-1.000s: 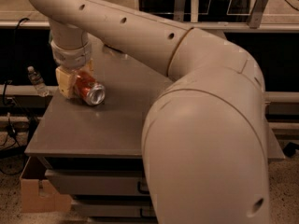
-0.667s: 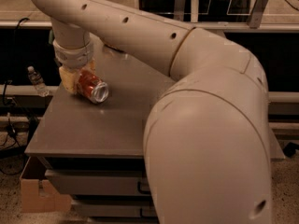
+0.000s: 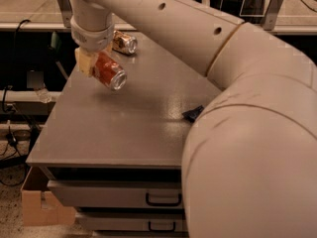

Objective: Place coke can upright

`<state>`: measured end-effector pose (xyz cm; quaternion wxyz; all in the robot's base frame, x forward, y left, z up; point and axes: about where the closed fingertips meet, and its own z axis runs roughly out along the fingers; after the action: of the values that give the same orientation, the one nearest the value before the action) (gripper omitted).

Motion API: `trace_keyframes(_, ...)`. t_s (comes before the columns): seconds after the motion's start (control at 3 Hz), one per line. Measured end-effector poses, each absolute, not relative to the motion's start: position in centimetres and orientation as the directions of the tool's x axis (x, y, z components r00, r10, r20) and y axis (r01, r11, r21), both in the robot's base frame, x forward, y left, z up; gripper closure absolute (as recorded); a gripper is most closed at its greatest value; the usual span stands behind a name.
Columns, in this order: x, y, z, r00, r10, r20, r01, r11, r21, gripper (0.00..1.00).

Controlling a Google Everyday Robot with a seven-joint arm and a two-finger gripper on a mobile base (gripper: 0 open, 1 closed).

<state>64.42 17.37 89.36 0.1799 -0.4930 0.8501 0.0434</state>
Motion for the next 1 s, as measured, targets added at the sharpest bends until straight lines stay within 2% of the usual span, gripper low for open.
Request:
trace_keyframes(0.67, 68.7, 10.7, 96.5, -0.237, -0.77, -0.592, -0.875, 0.434, -0.214, 1.0)
trace_keyframes(1.0, 69.1, 9.0, 96.7, -0.173, -0.792, -0.585, -0.881, 0.39, -0.267, 1.0)
